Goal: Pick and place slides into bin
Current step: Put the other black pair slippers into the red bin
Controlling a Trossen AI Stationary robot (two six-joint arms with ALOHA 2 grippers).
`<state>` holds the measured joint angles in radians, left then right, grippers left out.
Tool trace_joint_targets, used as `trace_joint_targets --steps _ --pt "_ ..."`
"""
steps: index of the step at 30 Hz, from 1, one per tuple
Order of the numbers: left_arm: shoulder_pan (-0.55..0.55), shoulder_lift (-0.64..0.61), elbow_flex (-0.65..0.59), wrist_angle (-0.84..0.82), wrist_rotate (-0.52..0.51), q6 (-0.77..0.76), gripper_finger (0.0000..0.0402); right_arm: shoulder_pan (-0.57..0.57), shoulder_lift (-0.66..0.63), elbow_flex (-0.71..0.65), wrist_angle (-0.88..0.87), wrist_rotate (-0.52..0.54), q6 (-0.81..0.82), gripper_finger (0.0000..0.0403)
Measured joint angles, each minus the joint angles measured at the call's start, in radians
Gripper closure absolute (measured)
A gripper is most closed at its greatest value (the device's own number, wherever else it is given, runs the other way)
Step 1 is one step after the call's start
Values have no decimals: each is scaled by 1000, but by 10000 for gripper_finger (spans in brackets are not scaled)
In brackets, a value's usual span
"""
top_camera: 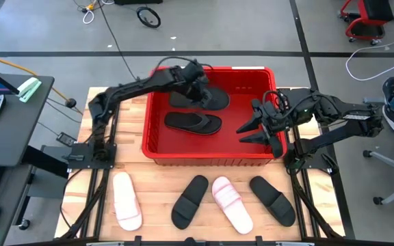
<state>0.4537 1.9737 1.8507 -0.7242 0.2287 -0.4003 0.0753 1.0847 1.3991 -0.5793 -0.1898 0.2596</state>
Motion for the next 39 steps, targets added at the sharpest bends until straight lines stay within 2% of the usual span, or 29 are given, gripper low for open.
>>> trace_joint_targets --steps 7,17,33,35,39 --pt "32 72 0 -45 -20 2 393 0 0 0 0 0 0 246" --pt "104 98 1 -50 -46 -3 393 0 0 0 -6 0 -23 246" --pt "104 211 1 -35 -51 -7 393 -1 0 0 -4 16 -53 246" --pt "108 220 1 -34 -60 -7 384 -1 0 0 -4 16 -53 246" --pt "119 222 1 -31 -97 -33 340 -1 0 0 -4 16 -51 246"
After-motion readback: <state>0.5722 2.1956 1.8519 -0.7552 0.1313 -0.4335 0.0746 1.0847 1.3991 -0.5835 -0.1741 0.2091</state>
